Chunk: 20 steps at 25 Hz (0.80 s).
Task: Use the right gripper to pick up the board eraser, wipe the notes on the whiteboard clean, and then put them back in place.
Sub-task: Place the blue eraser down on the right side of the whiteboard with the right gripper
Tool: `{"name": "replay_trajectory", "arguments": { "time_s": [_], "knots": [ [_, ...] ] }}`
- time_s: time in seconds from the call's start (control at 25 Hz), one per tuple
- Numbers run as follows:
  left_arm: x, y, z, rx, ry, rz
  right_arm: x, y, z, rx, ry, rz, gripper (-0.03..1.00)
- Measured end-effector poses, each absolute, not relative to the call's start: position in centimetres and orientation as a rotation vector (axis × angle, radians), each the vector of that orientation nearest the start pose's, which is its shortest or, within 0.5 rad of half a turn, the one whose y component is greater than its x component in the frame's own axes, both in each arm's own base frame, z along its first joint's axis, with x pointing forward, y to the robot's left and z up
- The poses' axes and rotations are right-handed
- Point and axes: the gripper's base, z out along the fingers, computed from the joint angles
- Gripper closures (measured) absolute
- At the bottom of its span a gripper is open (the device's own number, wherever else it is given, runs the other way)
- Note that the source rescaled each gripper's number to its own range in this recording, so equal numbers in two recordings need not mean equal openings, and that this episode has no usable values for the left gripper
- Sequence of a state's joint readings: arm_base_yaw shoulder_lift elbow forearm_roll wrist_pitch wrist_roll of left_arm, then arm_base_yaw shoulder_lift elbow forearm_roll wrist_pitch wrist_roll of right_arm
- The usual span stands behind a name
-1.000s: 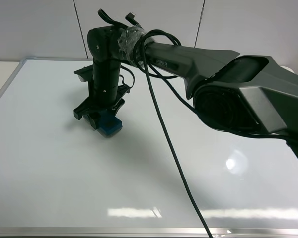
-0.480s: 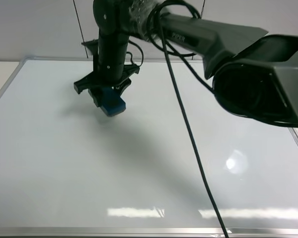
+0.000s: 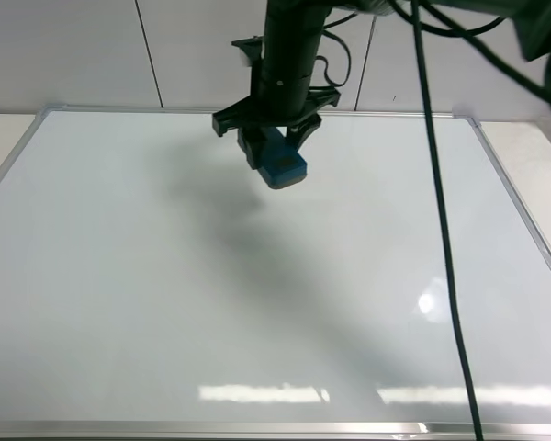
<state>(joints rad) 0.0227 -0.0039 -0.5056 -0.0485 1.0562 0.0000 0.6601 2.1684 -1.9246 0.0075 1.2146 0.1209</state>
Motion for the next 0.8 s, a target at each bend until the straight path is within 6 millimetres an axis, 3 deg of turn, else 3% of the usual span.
{"name": "replay_trajectory", "arguments": {
  "time_s": [0.24, 0.48, 0.8],
  "knots": [
    [-0.6, -0.4, 27.9, -0.021, 2.029, -0.044, 34.7, 22.9, 22.9, -0.6, 2.874, 0.139, 0.96],
    [-0.6, -0.4, 27.9, -0.021, 2.029, -0.044, 32.5, 18.1, 20.5, -0.408, 2.934, 0.129, 0.96],
    [-0.6, -0.4, 27.9, -0.021, 2.029, -0.044, 30.0, 14.2, 16.9, -0.223, 2.951, 0.125, 0.96]
  ]
}}
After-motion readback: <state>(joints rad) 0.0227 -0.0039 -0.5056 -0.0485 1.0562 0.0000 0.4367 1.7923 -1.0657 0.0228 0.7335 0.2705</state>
